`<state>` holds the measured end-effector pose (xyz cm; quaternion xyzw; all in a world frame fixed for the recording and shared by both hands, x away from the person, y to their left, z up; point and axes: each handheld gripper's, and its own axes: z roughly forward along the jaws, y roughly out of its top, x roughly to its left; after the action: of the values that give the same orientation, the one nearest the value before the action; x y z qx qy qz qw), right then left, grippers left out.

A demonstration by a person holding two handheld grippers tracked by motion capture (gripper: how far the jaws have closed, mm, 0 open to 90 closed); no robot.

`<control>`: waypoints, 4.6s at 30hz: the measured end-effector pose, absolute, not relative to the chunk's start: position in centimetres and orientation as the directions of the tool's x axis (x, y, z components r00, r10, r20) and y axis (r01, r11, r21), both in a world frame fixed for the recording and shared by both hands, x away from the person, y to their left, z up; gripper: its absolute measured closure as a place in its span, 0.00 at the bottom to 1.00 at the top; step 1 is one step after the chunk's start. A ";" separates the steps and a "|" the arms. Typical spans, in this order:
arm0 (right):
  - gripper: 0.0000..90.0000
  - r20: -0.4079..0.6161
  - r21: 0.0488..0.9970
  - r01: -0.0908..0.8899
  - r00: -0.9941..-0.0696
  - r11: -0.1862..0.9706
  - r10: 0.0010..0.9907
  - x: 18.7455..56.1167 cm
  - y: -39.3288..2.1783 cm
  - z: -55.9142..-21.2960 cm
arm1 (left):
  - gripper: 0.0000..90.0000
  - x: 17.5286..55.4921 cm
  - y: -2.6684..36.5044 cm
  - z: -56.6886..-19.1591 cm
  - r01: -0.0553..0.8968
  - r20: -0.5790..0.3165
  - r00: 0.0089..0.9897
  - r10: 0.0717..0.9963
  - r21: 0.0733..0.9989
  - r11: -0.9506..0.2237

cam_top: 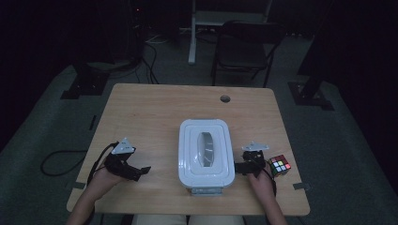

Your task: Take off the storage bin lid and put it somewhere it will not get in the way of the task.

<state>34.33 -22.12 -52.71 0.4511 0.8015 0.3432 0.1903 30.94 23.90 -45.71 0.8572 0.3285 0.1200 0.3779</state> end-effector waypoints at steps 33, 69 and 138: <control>0.13 0.004 0.722 0.592 -0.521 0.358 0.854 34.3 -22.1 -52.7 | 0.01 30.1 18.5 -39.3 0.315 -0.020 0.855 0.519 0.814 -0.488; 0.13 0.005 0.722 0.593 -0.521 0.357 0.854 34.3 -22.1 -52.7 | 0.01 31.7 8.0 -39.0 0.225 -0.049 0.945 0.323 0.817 -0.532; 0.13 0.005 0.723 0.592 -0.521 0.357 0.854 34.3 -22.1 -52.7 | 0.76 32.4 6.1 -38.2 0.220 -0.134 0.970 0.201 0.831 -0.511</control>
<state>34.33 -22.12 -52.71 0.4509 0.8015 0.3437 0.1904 32.36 6.11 -38.15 0.8691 0.1211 -0.0102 0.4794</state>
